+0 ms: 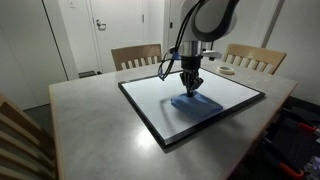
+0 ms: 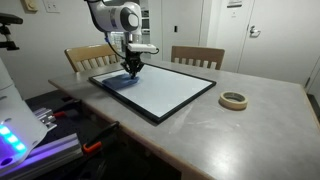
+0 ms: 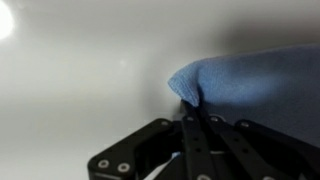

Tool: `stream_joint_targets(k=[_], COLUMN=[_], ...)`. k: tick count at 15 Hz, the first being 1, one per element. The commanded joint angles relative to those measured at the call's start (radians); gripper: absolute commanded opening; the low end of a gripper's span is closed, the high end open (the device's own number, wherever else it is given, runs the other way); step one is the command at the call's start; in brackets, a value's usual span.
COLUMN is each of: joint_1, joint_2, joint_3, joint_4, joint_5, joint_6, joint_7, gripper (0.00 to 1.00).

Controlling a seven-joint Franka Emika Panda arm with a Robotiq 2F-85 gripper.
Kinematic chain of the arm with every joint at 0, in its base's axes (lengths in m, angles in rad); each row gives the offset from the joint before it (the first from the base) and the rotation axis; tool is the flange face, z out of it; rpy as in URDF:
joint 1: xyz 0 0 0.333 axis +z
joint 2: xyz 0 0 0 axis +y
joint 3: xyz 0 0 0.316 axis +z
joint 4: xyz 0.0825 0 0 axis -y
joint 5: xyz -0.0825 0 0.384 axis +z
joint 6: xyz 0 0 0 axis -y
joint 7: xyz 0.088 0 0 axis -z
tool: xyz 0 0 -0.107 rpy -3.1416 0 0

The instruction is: Use the blue cloth to wipe the board

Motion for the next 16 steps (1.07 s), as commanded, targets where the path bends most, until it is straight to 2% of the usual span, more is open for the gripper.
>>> stream_joint_targets(k=[1, 16], joint_1=[0.034, 0.153], joint_2=[0.003, 0.054], joint_3=[0.007, 0.015], joint_4=[-0.04, 0.024], joint_5=[-0.01, -0.101], joint_6=[0.043, 0.046], joint_7=[0.044, 0.227], gripper=[0.01, 0.01])
